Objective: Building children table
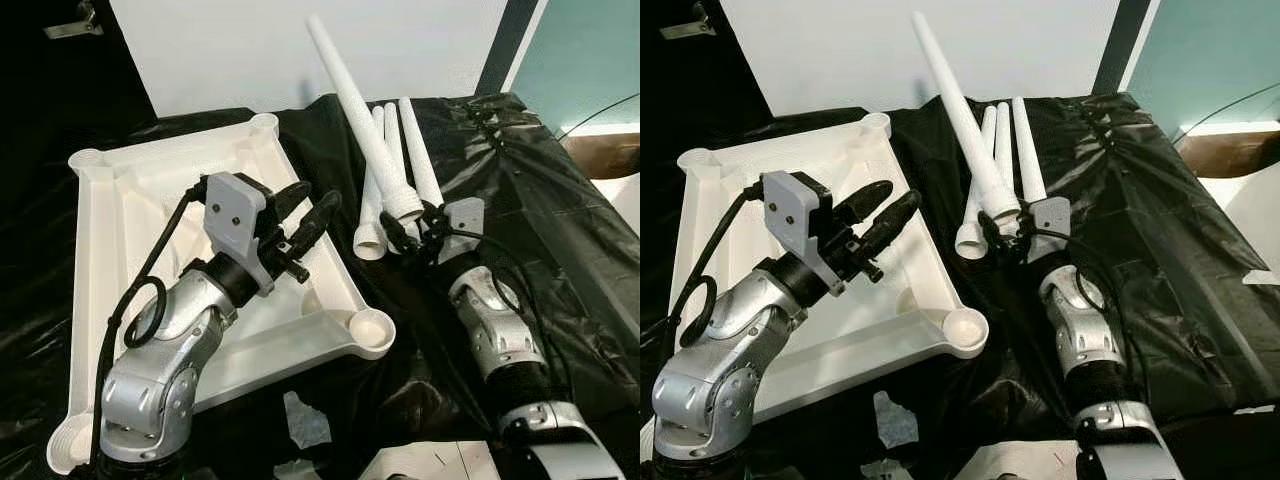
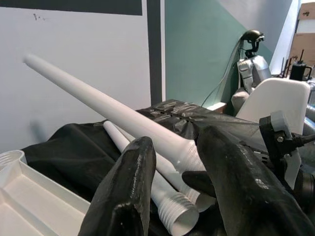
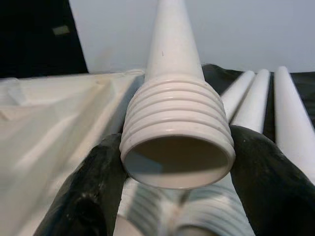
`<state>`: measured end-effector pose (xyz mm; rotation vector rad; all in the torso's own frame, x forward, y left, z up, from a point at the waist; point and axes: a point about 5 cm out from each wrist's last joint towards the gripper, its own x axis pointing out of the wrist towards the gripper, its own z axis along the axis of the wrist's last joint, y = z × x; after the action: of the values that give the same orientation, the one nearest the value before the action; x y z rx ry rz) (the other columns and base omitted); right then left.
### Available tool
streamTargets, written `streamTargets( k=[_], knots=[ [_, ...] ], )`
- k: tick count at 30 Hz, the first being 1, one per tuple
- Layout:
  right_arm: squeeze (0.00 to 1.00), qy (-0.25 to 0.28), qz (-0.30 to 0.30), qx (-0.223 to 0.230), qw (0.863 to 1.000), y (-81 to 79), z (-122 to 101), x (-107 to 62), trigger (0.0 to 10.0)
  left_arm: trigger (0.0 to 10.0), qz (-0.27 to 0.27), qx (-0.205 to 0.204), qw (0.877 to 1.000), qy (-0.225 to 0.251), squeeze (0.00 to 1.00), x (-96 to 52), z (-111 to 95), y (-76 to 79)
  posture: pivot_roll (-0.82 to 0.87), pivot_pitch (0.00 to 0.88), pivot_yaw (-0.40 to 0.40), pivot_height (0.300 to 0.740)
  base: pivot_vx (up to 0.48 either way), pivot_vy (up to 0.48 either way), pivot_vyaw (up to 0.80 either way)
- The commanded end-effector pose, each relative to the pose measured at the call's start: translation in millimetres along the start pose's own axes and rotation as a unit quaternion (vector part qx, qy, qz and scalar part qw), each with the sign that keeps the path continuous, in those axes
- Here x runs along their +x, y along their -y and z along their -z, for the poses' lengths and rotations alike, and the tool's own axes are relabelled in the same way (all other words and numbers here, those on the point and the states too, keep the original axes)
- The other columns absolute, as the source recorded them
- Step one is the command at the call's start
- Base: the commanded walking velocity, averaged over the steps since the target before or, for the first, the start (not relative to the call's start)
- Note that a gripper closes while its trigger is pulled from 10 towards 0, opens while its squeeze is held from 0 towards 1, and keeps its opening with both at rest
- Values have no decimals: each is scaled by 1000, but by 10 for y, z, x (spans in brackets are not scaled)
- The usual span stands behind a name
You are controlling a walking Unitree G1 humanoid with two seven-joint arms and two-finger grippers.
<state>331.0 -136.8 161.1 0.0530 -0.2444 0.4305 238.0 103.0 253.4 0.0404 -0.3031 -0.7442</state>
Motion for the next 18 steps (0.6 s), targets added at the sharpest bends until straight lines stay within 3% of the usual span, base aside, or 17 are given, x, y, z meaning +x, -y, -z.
streamTargets(
  k=[1,8,18],
  knots=[
    [0,0,-2,22,1000,-62,-22,-52,10000,10000,-23,-4,1000,-1,0,0,2,6,140,74,-30,740,0,0,0],
    [0,-57,6,68,996,-82,39,-205,10000,10000,-24,-5,1000,1,0,-3,4,23,138,64,-33,740,0,0,0],
    [0,-115,-81,47,989,-224,82,-471,10000,10000,-19,-7,1000,1,0,4,9,34,123,66,-28,740,0,0,0]
  ],
)
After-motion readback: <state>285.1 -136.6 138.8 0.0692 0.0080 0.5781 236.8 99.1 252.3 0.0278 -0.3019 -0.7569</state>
